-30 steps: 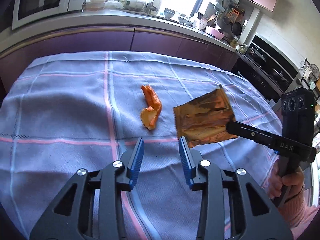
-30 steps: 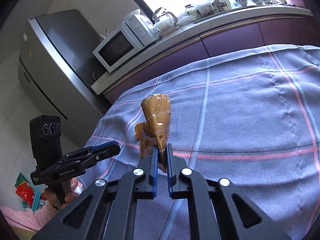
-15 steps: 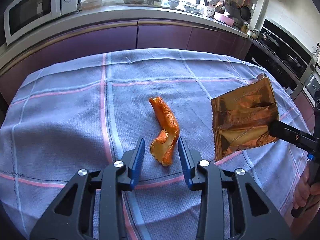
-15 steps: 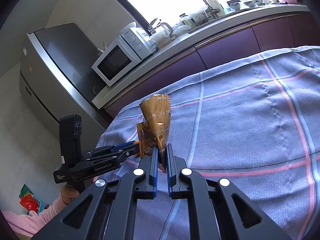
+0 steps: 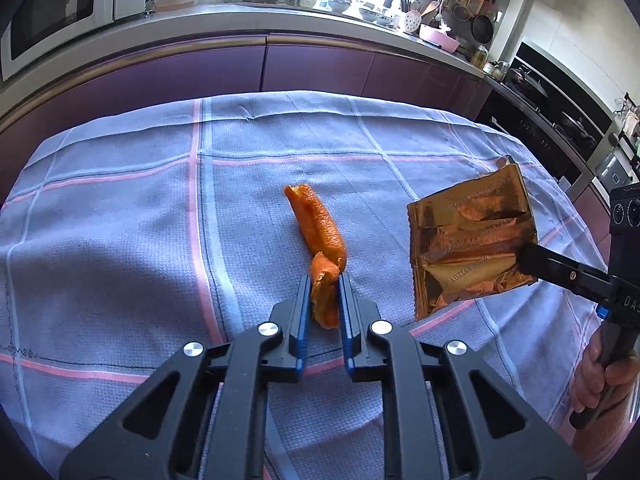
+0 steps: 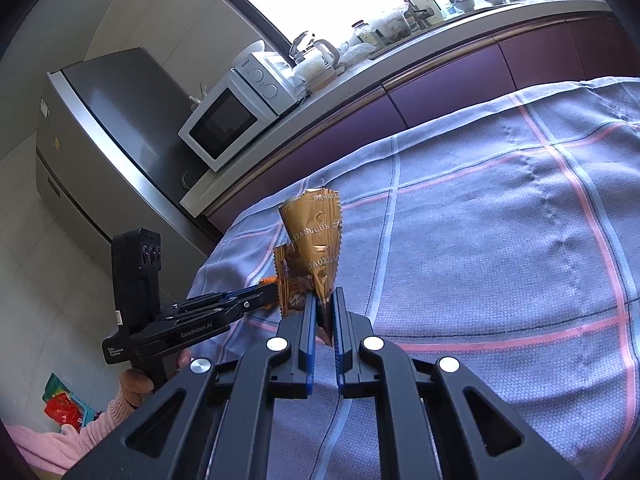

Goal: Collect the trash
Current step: 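Close the left tool on the orange peel and lift it, then carry the peel in the left tool while the right tool carries the wrapper to the bin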

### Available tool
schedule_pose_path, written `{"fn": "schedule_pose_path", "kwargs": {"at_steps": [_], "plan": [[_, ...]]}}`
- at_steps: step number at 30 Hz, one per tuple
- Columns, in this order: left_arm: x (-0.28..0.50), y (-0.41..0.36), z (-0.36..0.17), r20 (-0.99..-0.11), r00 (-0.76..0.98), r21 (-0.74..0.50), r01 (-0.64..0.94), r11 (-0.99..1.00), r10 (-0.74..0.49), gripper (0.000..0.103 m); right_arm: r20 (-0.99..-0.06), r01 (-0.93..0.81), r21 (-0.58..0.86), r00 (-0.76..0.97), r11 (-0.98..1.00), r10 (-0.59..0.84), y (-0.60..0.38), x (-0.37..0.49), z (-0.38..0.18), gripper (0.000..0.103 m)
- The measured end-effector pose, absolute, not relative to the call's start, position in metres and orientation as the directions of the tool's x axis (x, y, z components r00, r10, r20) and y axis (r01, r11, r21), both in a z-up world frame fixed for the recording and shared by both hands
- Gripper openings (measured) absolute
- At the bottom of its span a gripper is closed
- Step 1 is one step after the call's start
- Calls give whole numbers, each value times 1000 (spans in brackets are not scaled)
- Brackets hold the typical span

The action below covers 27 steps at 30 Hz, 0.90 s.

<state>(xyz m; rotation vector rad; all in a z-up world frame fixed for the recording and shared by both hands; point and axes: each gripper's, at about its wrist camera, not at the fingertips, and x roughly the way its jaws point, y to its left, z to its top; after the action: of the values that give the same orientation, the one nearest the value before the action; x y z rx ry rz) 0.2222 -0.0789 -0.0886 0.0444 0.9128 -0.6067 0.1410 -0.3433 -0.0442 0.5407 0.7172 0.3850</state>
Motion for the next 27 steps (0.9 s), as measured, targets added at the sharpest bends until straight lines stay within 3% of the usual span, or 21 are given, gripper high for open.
{"fn": "schedule_pose_path", "kwargs": {"at_steps": [12, 27], "plan": [[189, -55, -67, -702, 538, -171, 509, 844, -467, 10, -504, -167, 585, 692, 793, 518, -331, 143, -40, 7], [128, 29, -38, -648, 623, -180, 434, 883, -439, 10, -475, -264, 595, 646, 759, 597, -286, 148, -29, 7]]}}
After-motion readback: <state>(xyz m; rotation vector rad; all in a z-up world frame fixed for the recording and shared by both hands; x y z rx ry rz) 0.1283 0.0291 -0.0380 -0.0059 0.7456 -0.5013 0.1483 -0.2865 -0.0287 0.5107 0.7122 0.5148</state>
